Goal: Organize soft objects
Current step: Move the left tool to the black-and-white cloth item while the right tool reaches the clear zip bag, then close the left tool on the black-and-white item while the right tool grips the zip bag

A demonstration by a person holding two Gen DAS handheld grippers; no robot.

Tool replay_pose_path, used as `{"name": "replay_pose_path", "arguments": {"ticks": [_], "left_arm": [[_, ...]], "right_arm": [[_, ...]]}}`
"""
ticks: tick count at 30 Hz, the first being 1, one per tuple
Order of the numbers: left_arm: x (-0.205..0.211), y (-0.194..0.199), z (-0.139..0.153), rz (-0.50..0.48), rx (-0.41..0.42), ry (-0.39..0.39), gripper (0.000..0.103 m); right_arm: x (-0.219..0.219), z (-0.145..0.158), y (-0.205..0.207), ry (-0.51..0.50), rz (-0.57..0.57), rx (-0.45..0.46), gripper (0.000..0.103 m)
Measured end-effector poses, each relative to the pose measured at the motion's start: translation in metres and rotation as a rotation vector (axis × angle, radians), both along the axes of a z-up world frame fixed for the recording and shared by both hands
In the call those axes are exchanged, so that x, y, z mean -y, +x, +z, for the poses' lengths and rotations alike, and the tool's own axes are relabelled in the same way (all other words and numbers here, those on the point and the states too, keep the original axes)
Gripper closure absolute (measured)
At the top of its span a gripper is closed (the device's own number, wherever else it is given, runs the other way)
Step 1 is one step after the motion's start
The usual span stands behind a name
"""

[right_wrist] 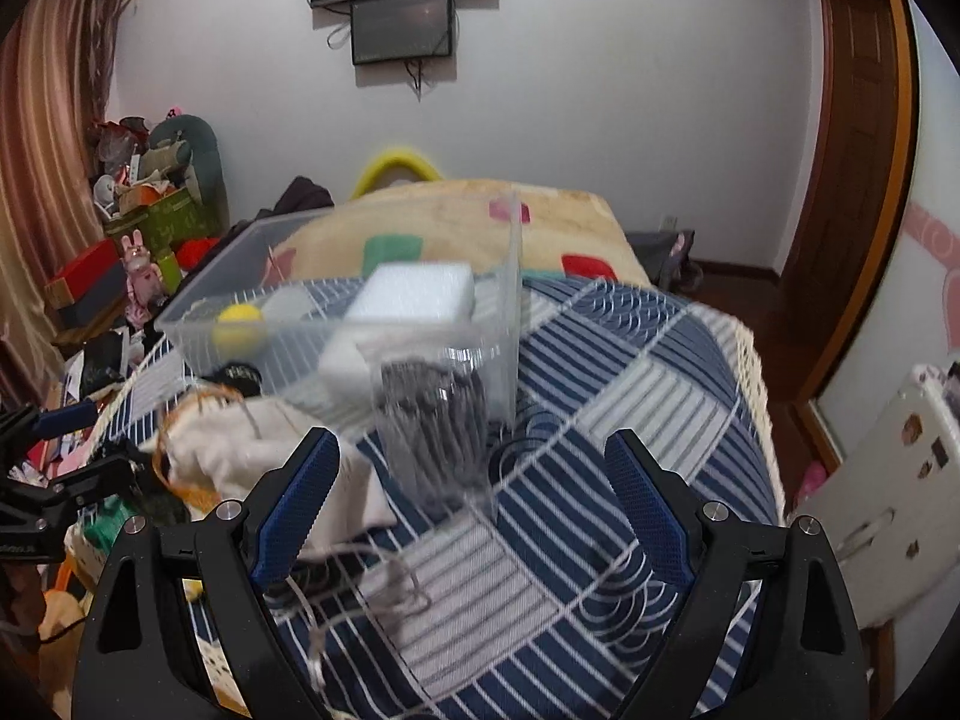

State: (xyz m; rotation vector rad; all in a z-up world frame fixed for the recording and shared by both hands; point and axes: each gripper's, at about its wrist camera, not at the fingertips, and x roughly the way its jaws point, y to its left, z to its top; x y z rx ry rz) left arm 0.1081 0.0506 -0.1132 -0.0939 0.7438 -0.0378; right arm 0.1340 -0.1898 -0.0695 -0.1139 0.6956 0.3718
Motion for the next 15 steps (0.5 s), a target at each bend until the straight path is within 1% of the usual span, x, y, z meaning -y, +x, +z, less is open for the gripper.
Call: {"name": "replay_pose_path", "arguments": {"ticks": [3,5,7,8,11,15], "left_arm": [[0.005,-0.001,-0.006,0.002,-0.006,-0.026,0.007],[0.011,0.0,-0.008,-0.019,-0.005,-0.024,0.007],[0.017,0.002,-0.008,-0.033,0.001,0.006,0.007],[0.021,0.003,-0.009,-0.038,0.01,0.034,0.007],[0.027,0.008,-0.008,-0.028,0.034,0.085,0.008],[0.024,0.021,-0.011,-0.047,0.017,0.067,0.027]], "right_arm": [[0.001,-0.009,0.004,-0.007,-0.005,-0.029,0.014],[0.0,-0.013,0.007,-0.004,-0.01,-0.039,0.014],[0.0,-0.016,0.013,0.018,-0.003,-0.064,0.014],[-0.002,-0.018,0.014,0.026,0.002,-0.074,0.014],[-0.007,-0.023,0.02,0.033,0.018,-0.103,0.015],[-0.009,-0.025,0.026,0.054,0.031,-0.126,0.016]]}}
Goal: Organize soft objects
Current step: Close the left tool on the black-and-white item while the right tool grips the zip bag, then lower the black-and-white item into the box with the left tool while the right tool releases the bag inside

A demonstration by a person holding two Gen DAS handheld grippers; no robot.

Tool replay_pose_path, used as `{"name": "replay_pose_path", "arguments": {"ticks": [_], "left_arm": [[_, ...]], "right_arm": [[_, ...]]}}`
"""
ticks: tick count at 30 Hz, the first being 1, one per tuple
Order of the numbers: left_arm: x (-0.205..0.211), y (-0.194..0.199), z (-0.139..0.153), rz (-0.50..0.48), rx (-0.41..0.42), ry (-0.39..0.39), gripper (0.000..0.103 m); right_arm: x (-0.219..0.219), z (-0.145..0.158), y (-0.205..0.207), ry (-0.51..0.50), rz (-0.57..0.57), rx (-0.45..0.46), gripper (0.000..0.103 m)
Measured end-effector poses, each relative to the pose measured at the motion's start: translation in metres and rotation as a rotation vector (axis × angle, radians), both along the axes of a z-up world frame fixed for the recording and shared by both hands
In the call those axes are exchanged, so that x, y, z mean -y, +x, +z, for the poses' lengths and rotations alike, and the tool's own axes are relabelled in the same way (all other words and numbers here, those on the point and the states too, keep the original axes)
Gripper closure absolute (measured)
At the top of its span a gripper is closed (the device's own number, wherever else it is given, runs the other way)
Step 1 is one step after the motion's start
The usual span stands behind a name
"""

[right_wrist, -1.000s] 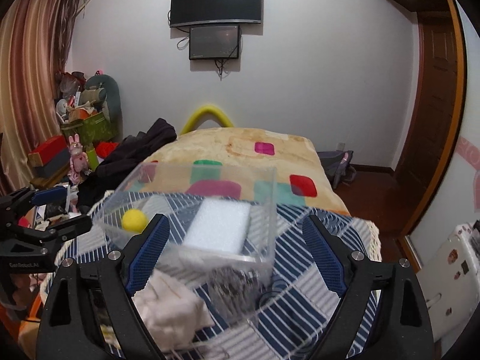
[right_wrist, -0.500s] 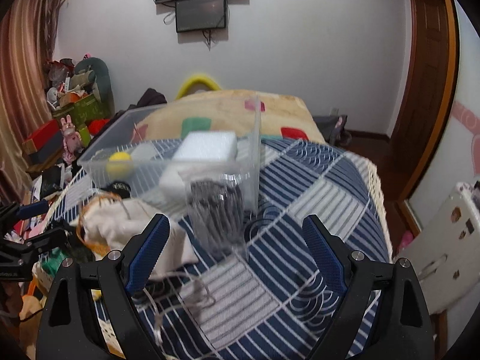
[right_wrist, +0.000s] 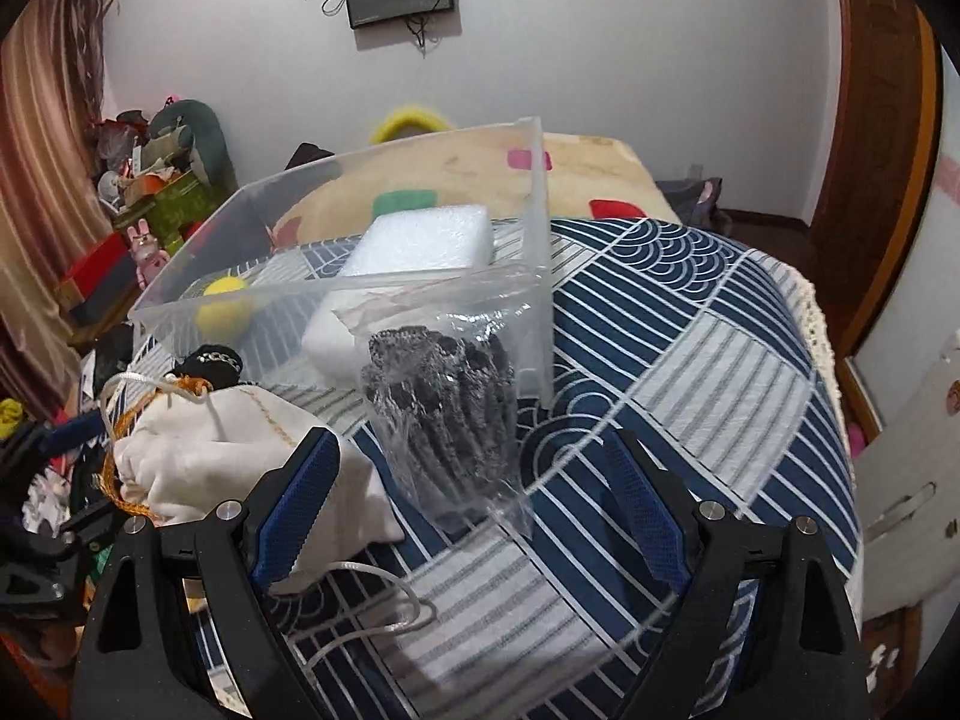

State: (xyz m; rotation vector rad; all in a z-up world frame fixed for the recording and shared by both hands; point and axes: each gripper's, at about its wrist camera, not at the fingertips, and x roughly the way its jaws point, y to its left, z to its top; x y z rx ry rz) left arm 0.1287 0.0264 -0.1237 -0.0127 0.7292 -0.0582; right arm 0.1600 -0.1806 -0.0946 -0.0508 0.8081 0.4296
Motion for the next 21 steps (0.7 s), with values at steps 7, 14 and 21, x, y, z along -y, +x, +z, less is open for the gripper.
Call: {"name": "replay_pose_path", "arguments": {"ticks": [7,14,21], "left_arm": [[-0.003,0.001,-0.003,-0.049,-0.011,-0.07,0.063],[-0.008,-0.01,0.007,-0.035,0.02,-0.096,0.075],[-0.017,-0.027,0.031,-0.012,0.085,-0.098,0.079]], "right_arm": [[-0.004,-0.004,-0.003,0.014,0.043,-0.02,0.051],[0.001,0.001,-0.01,0.015,0.038,0.005,0.077],[0.01,0.015,-0.021,0.024,0.012,0.06,0.08]]}}
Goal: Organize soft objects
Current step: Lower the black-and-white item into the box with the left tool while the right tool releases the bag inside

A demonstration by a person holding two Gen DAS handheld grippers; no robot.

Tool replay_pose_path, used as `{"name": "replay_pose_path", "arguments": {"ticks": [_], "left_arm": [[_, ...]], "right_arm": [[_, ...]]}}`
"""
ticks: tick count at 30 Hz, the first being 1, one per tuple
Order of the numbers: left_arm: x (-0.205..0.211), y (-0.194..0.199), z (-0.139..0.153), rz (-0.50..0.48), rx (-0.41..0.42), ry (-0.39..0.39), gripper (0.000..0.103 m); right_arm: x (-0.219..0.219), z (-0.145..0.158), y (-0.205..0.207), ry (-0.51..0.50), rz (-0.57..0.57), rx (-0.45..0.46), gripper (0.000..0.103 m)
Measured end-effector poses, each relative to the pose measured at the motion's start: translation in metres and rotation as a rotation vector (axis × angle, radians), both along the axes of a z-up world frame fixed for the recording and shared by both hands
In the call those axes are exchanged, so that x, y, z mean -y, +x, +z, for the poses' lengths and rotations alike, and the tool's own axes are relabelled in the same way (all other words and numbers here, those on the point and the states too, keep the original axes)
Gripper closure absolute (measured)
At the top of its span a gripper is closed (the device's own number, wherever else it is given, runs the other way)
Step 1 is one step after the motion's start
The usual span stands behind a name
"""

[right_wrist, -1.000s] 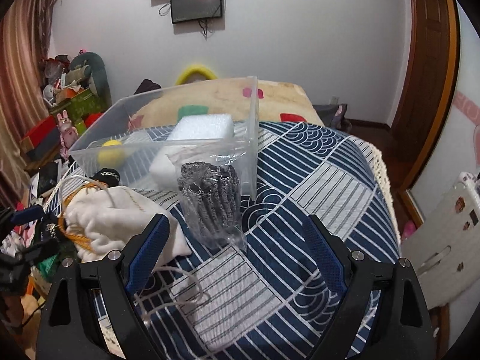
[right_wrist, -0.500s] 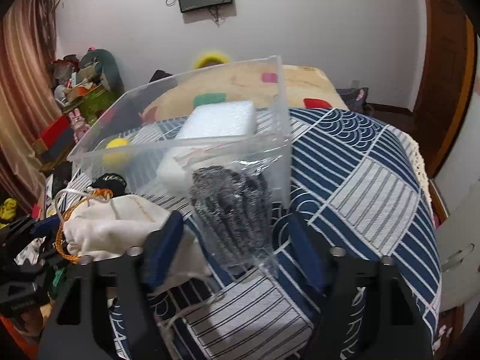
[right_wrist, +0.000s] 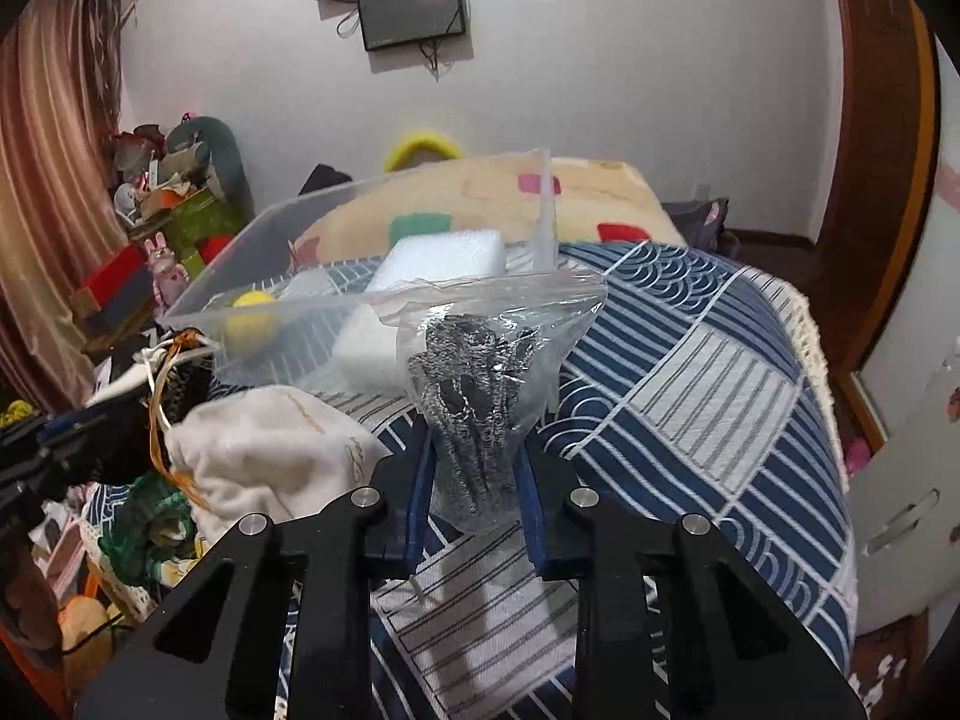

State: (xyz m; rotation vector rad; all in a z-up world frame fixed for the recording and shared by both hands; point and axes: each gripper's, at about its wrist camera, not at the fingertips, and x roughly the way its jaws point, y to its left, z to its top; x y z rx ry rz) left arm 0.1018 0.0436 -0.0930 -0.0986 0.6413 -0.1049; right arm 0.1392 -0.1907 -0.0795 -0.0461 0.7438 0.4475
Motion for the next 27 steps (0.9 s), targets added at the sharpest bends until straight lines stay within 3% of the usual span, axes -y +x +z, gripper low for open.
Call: {"name": "replay_pose_path", "arguments": {"ticks": [15,27], "left_arm": [[-0.009,-0.007,0.058,0.062,0.153,0.029,0.081],[-0.01,0.05,0.071,0.069,0.173,0.044,0.081]], "right_arm": [[0.001,0.051,-0.011,0.022,-0.011,0.181,0.08],[-0.022,0.07,0.009,0.025,0.011,0.256,0.08]]}}
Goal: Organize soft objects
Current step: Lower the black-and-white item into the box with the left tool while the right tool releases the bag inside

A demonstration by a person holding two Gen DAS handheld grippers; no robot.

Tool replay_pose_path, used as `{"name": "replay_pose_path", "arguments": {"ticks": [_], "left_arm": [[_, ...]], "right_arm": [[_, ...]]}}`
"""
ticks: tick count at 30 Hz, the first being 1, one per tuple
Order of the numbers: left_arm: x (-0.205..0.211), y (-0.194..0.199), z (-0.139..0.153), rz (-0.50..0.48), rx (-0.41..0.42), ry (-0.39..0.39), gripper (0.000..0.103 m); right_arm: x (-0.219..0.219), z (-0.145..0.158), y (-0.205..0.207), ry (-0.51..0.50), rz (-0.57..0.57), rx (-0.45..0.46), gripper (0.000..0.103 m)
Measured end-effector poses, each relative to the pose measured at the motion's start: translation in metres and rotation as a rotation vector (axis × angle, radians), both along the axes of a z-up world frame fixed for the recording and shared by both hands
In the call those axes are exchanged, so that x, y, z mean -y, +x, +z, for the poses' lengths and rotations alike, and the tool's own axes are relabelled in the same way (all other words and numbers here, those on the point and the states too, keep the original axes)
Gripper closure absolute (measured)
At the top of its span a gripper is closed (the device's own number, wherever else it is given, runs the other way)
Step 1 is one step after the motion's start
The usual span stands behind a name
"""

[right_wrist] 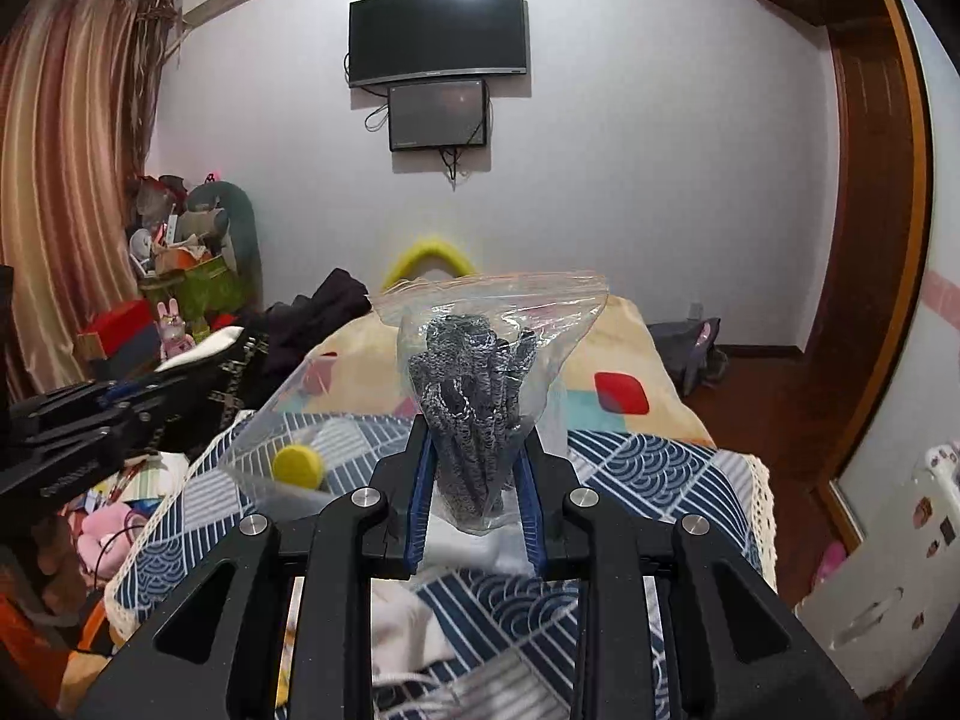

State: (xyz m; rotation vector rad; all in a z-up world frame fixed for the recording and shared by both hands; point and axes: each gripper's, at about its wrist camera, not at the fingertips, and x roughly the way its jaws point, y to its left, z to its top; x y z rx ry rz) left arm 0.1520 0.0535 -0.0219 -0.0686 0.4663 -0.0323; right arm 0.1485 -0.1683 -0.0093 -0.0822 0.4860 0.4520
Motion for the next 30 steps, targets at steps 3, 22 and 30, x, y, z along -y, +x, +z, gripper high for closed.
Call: {"name": "replay_pose_path", "arguments": {"ticks": [3,22,30], "left_arm": [[0.0,0.018,-0.005,-0.006,-0.027,-0.008,0.081],[0.018,0.113,-0.064,-0.045,-0.255,0.006,0.074],[0.02,0.103,-0.062,-0.069,-0.263,-0.031,0.061]], "right_arm": [[-0.006,-0.002,0.009,0.003,0.004,-0.012,0.08],[-0.045,-0.055,0.058,-0.096,0.043,-0.238,0.078],[-0.035,-0.039,0.049,-0.083,0.042,-0.182,0.044]]}}
